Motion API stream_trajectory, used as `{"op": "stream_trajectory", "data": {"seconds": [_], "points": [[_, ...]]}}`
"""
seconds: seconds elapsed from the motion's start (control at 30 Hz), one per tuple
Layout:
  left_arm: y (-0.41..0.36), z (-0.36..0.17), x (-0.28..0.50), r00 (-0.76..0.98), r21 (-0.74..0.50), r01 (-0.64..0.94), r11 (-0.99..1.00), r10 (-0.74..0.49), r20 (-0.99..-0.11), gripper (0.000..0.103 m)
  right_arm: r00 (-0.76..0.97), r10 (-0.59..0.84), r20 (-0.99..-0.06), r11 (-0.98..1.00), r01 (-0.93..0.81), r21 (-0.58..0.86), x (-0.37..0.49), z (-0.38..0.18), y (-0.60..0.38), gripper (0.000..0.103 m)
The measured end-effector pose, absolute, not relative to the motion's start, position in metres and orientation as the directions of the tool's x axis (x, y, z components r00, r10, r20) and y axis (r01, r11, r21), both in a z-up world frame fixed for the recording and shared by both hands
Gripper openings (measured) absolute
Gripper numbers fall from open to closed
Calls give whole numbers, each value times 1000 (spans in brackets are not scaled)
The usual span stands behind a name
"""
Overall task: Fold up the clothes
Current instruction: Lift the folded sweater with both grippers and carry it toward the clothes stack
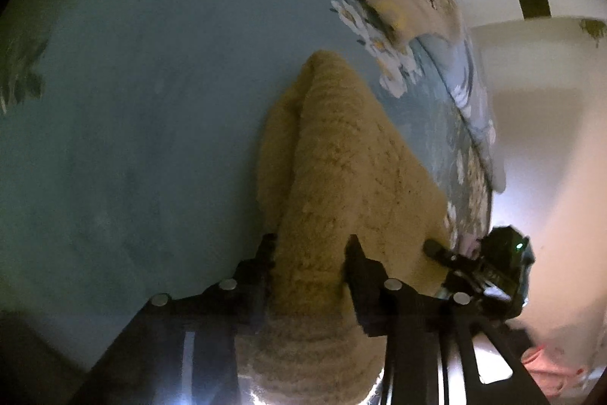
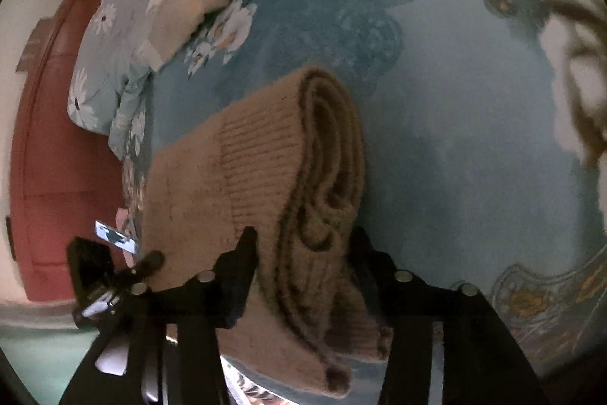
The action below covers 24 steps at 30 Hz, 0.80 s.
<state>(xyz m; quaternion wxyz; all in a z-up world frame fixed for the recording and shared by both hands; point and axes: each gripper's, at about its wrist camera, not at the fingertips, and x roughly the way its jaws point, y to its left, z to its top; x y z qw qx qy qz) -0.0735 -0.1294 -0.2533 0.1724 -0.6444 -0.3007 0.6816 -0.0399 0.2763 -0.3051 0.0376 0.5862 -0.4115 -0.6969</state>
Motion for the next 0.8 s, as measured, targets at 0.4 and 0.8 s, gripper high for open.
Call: {"op": "stream_trajectory", "data": {"seconds": [0.4, 0.8], "points": [[-121, -278, -87, -63, -630, 171, -757, 630, -774, 57, -364, -571, -736, -554, -490, 673, -39, -328, 275, 61], [-109, -232, -66, -187, -610, 134, -781, 585, -789, 32, -413, -565, -714, -549, -458, 699, -40, -282, 269, 37]]}}
